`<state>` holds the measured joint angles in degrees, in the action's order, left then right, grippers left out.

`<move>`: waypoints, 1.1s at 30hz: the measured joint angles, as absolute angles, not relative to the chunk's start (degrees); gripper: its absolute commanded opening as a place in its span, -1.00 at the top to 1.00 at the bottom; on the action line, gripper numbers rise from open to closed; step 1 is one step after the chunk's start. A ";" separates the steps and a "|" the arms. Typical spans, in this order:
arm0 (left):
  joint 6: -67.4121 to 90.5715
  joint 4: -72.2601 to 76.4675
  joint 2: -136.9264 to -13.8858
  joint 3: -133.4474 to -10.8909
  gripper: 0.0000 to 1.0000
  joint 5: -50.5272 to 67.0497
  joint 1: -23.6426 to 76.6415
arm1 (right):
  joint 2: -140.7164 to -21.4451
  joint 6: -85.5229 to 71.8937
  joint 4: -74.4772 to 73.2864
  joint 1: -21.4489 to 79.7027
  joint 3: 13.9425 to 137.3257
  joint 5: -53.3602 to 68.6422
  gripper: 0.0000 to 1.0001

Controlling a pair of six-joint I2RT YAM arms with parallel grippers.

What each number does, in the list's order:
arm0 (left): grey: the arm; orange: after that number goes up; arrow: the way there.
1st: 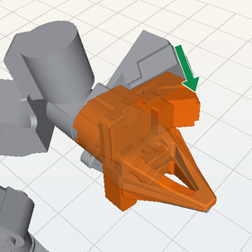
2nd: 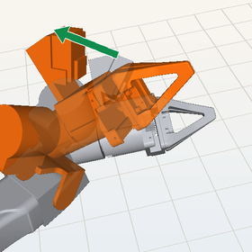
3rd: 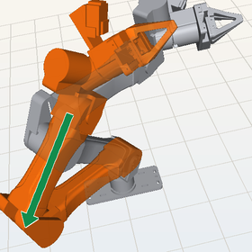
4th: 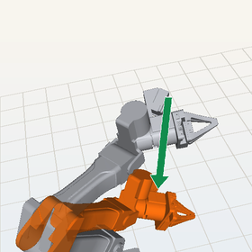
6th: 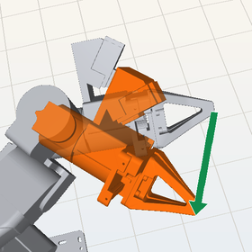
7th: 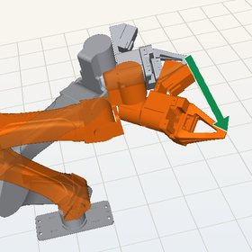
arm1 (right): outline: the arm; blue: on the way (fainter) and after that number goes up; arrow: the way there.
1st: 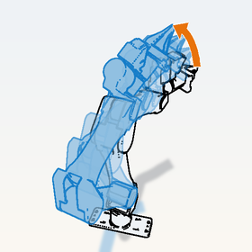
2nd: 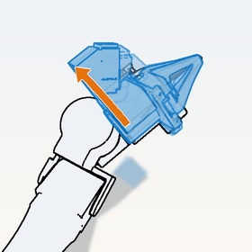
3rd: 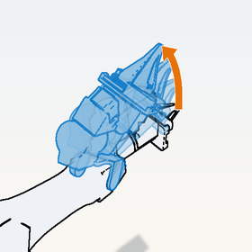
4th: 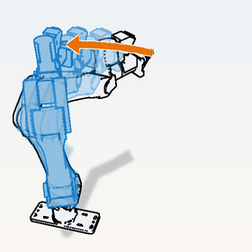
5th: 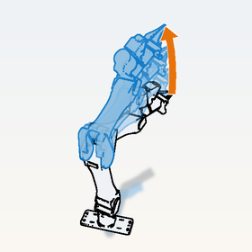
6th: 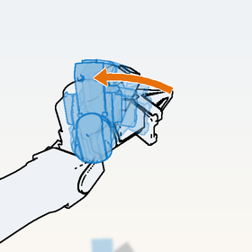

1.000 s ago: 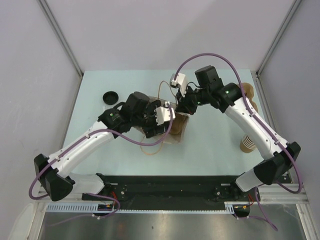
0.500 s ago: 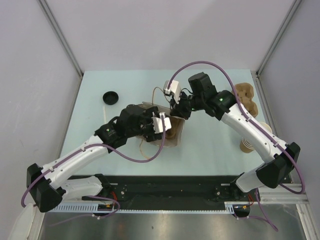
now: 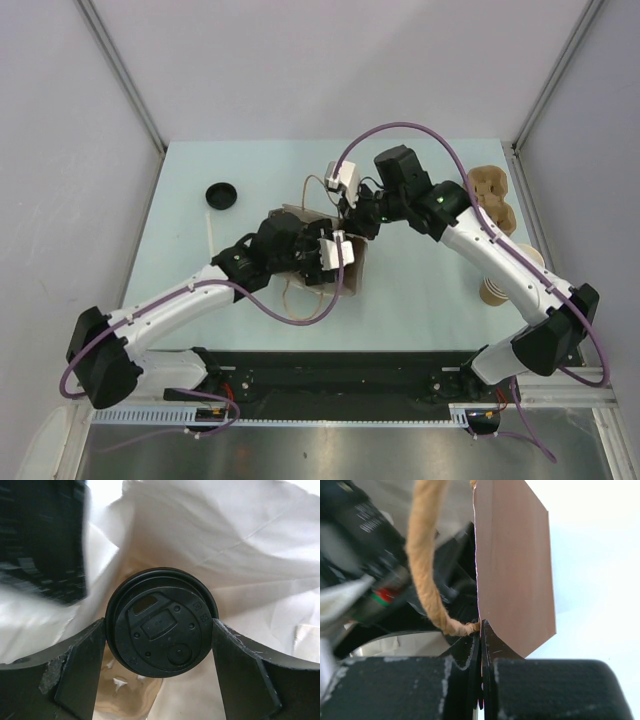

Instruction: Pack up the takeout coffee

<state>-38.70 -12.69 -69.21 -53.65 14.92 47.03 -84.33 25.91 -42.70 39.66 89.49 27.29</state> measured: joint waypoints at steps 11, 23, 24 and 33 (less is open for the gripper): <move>-41.54 -11.64 -73.93 -50.94 1.00 12.45 46.92 | -86.30 25.54 -43.99 39.20 90.67 29.71 1.00; -41.63 -12.91 -65.63 -51.22 1.00 11.86 46.30 | -86.72 27.64 -44.80 38.46 91.39 31.48 1.00; -41.65 -13.19 -65.19 -51.29 1.00 11.60 46.19 | -86.72 28.01 -44.77 38.44 91.39 31.48 1.00; -42.06 -15.97 -65.52 -51.37 1.00 10.66 45.28 | -86.00 30.65 -44.69 39.27 90.67 31.33 1.00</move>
<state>-42.06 -15.97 -65.52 -51.37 10.66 45.28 -86.00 30.65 -44.69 39.27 90.67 31.33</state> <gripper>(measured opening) 0.819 0.010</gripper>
